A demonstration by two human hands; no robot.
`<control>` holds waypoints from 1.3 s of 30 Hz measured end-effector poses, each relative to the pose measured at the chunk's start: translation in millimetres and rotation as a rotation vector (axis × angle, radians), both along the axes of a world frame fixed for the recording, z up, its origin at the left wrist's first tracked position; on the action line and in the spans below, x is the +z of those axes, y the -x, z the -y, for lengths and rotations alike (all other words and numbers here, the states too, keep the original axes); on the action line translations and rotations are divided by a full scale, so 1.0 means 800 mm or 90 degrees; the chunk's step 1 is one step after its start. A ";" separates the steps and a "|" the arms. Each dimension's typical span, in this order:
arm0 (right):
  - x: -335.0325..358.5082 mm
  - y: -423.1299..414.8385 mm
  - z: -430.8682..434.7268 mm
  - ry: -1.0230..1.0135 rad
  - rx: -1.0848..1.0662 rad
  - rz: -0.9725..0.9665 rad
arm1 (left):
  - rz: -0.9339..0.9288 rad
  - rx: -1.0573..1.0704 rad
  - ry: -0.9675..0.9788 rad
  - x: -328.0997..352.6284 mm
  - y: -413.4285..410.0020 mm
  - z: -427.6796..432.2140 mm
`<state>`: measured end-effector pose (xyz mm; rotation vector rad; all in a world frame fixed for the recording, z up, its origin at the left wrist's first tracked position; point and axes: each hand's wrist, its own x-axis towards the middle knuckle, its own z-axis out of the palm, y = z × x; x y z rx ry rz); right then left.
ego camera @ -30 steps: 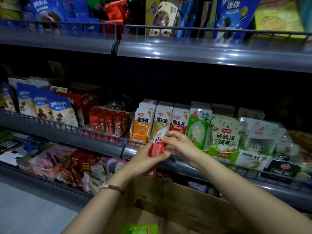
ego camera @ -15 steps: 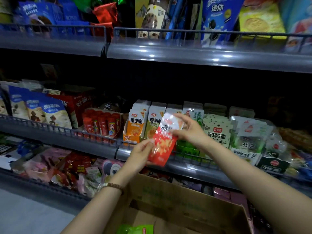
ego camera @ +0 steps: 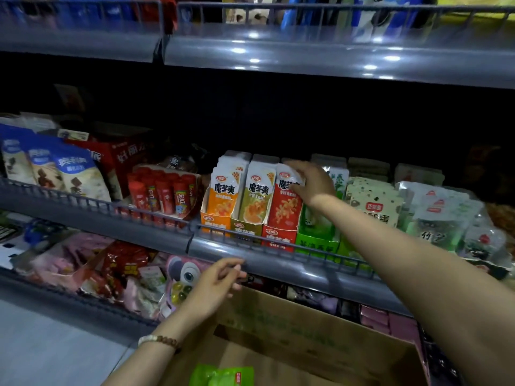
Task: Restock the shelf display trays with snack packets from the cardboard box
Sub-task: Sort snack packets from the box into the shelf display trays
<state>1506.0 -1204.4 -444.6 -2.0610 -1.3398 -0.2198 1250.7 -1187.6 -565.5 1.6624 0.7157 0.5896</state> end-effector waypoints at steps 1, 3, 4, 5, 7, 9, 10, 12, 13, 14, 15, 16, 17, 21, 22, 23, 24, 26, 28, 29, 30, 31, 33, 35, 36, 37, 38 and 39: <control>-0.006 -0.001 -0.001 0.025 -0.009 0.039 | -0.015 -0.012 -0.008 -0.007 0.002 -0.001; -0.014 -0.004 0.000 0.056 -0.022 0.086 | -0.050 -0.025 -0.028 -0.022 0.007 -0.005; -0.017 -0.006 0.001 0.058 -0.025 0.090 | -0.070 -0.031 -0.046 -0.031 0.010 -0.007; -0.018 -0.006 0.003 0.056 -0.027 0.091 | -0.091 -0.038 -0.069 -0.037 0.013 -0.008; -0.018 -0.001 0.009 0.041 -0.016 0.099 | -0.138 -0.059 -0.117 -0.050 0.018 -0.005; -0.022 0.019 0.024 -0.016 0.035 0.078 | -0.191 -0.085 -0.120 -0.066 0.022 0.000; -0.027 0.034 0.035 -0.044 0.073 0.038 | -0.222 -0.104 -0.110 -0.076 0.026 0.003; -0.045 0.069 0.064 -0.058 0.167 -0.070 | -0.281 -0.150 -0.109 -0.089 0.038 0.012; -0.060 0.086 0.081 -0.058 0.216 -0.105 | -0.295 -0.169 -0.135 -0.091 0.046 0.017; -0.077 0.100 0.097 -0.055 0.260 -0.133 | -0.295 -0.174 -0.187 -0.092 0.054 0.021; -0.098 0.113 0.112 -0.044 0.298 -0.166 | -0.300 -0.166 -0.268 -0.087 0.063 0.026; -0.122 0.125 0.126 -0.025 0.323 -0.211 | -0.302 -0.144 -0.371 -0.080 0.072 0.030; -0.147 0.138 0.138 0.002 0.337 -0.256 | -0.291 -0.114 -0.458 -0.073 0.082 0.034; -0.253 0.178 0.160 0.206 0.309 -0.417 | -0.334 -0.022 -0.522 -0.068 0.134 0.037; -0.277 0.184 0.160 0.267 0.303 -0.438 | -0.354 -0.012 -0.511 -0.073 0.146 0.036; -0.300 0.190 0.159 0.329 0.298 -0.444 | -0.368 -0.003 -0.490 -0.077 0.156 0.036; -0.322 0.197 0.156 0.385 0.296 -0.441 | -0.371 0.004 -0.462 -0.082 0.163 0.036; -0.357 0.213 0.150 0.453 0.285 -0.446 | -0.358 0.020 -0.409 -0.090 0.172 0.037; -0.391 0.228 0.149 0.485 0.247 -0.490 | -0.341 0.031 -0.384 -0.096 0.176 0.040; -0.406 0.235 0.153 0.507 0.231 -0.507 | -0.335 0.036 -0.375 -0.099 0.177 0.041; -0.422 0.241 0.159 0.531 0.225 -0.518 | -0.325 0.041 -0.365 -0.100 0.177 0.042; -0.434 0.247 0.166 0.560 0.217 -0.522 | -0.316 0.046 -0.352 -0.099 0.177 0.042; -0.457 0.258 0.183 0.598 0.215 -0.503 | -0.313 0.052 -0.331 -0.097 0.175 0.043; -0.469 0.269 0.199 0.646 0.231 -0.425 | -0.321 0.048 -0.327 -0.096 0.175 0.044; -0.473 0.273 0.205 0.664 0.246 -0.394 | -0.321 0.047 -0.327 -0.096 0.175 0.044; -0.477 0.275 0.208 0.675 0.254 -0.385 | -0.321 0.048 -0.326 -0.096 0.175 0.044; -0.479 0.277 0.210 0.675 0.260 -0.391 | -0.320 0.047 -0.323 -0.096 0.175 0.044; -0.479 0.276 0.211 0.662 0.262 -0.403 | -0.319 0.046 -0.320 -0.096 0.175 0.044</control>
